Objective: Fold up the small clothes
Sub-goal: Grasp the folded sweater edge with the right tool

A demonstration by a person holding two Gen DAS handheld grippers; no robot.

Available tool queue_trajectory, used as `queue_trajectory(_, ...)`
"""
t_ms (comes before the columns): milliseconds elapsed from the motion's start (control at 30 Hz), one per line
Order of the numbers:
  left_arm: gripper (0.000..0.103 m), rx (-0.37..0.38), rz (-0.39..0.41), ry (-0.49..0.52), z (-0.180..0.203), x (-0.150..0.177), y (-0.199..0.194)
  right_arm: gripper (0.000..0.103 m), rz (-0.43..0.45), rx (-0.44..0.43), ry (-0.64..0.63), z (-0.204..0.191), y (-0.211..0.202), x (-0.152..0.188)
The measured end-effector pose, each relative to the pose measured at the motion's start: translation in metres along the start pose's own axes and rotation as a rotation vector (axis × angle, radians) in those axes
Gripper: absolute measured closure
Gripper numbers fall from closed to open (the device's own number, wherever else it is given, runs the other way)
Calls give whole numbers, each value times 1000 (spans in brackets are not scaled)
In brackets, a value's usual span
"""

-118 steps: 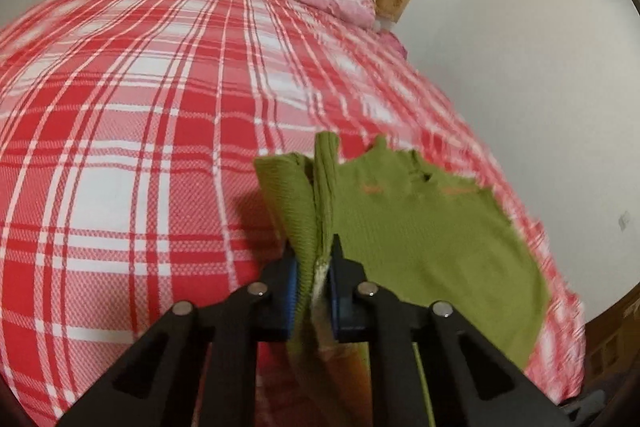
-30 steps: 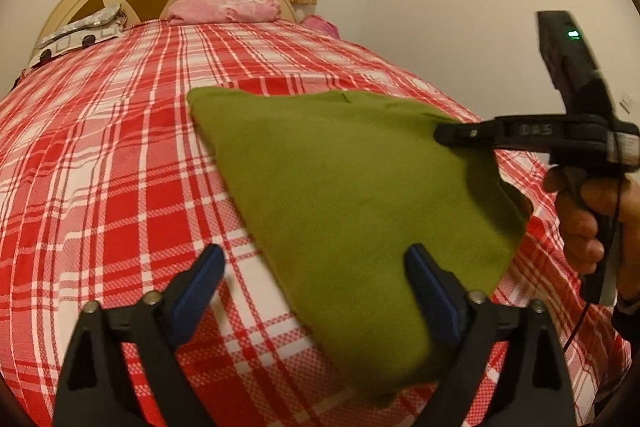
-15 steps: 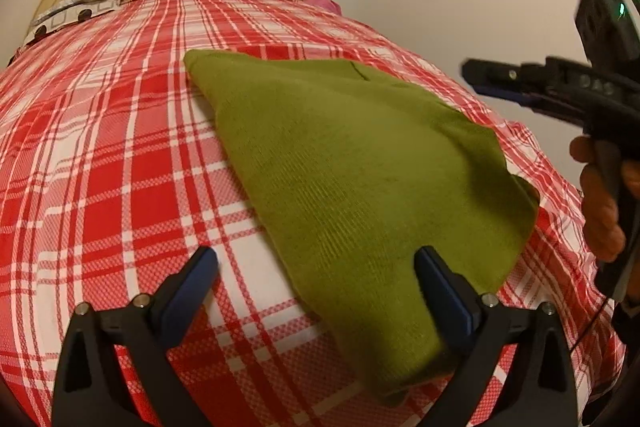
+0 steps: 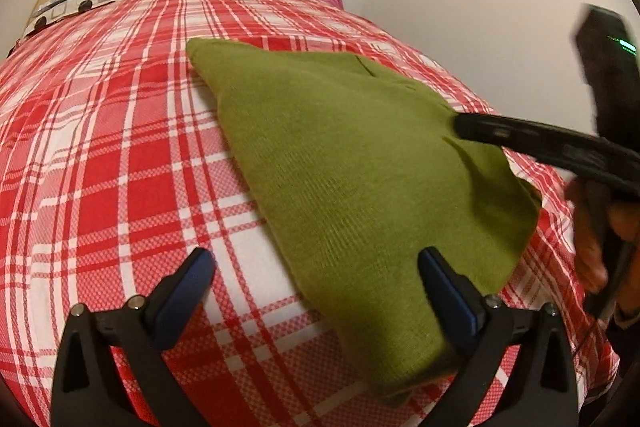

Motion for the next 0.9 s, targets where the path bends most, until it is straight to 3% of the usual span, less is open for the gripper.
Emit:
queue_trajectory(133, 0, -2, -1, 0, 0, 0, 0, 68, 42, -61, -64, -19, -33, 18)
queue_trajectory(200, 0, 0, -5, 1, 0, 1, 1, 68, -7, -46, -119, -27, -31, 39)
queue_trajectory(267, 0, -1, -16, 8, 2, 2, 2, 68, -106, 29, -155, -22, -13, 60)
queue_trajectory(333, 0, -3, -11, 8, 2, 1, 1, 68, -82, 6, -147, -15, -14, 68)
queue_trajectory(400, 0, 2, -12, -1, 1, 1, 1, 68, -79, -39, -105, -9, -20, 64)
queue_trajectory(467, 0, 10, -13, -8, 0, 2, 1, 59, -43, -84, -75, -3, -29, 54)
queue_trajectory(633, 0, 25, -10, -18, -1, 1, 0, 52, 51, -93, -47, 13, -45, 29)
queue_trajectory(800, 0, 71, 92, -83, -11, -3, -16, 51, 47, -128, 93, 54, -28, -4)
queue_trajectory(900, 0, 80, 85, -114, -15, -5, -13, 50, 23, -181, 183, 76, -3, -21)
Point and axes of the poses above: each gripper's, at about its wrist camera, not at the fingertips, and y roughly the way its jaws point, z to its right, x to its underside, the point moved 4 cm from there along y, roughly the way its jaws point
